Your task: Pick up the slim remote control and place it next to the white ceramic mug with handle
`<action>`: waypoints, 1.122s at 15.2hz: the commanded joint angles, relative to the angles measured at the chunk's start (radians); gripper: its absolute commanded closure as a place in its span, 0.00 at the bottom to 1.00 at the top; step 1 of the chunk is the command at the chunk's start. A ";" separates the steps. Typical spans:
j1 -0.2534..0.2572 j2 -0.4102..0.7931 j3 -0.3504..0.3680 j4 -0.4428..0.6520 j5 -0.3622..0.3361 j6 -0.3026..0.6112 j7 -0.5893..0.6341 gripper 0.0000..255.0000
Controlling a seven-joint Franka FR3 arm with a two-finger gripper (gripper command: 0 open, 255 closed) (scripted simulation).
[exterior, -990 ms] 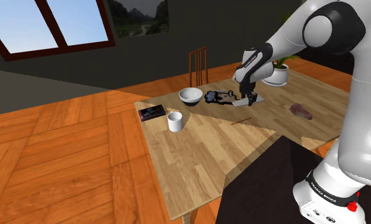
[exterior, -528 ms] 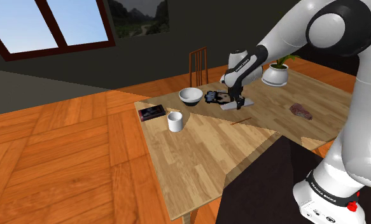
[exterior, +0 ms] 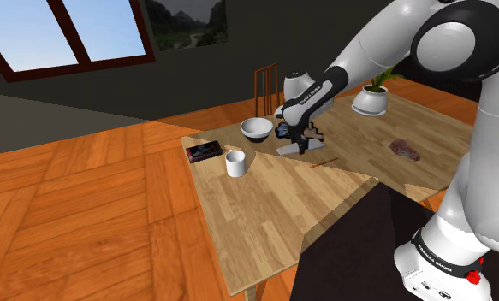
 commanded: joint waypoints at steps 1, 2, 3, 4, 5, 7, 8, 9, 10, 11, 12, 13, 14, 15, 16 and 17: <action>0.030 0.006 0.014 0.015 0.000 -0.015 0.045 1.00; 0.044 0.012 0.022 0.027 0.001 -0.023 0.066 1.00; 0.058 0.019 0.030 0.040 0.003 -0.032 0.087 1.00; 0.072 0.027 0.038 0.054 0.005 -0.041 0.107 1.00; 0.085 0.036 0.046 0.069 0.008 -0.050 0.127 1.00; 0.111 0.055 0.063 0.103 0.013 -0.070 0.166 1.00; 0.123 0.066 0.070 0.122 0.016 -0.081 0.184 1.00; 0.135 0.077 0.078 0.142 0.019 -0.092 0.203 1.00; 0.147 0.090 0.086 0.163 0.023 -0.103 0.221 1.00; 0.159 0.103 0.094 0.185 0.026 -0.115 0.238 1.00; 0.170 0.116 0.101 0.209 0.029 -0.127 0.255 1.00; 0.181 0.131 0.109 0.234 0.033 -0.140 0.272 1.00; 0.191 0.146 0.116 0.260 0.036 -0.153 0.288 1.00; 0.201 0.162 0.123 0.287 0.040 -0.167 0.304 1.00; 0.207 0.171 0.127 0.303 0.041 -0.175 0.313 1.00; 0.206 0.180 0.128 0.302 0.044 -0.164 0.313 1.00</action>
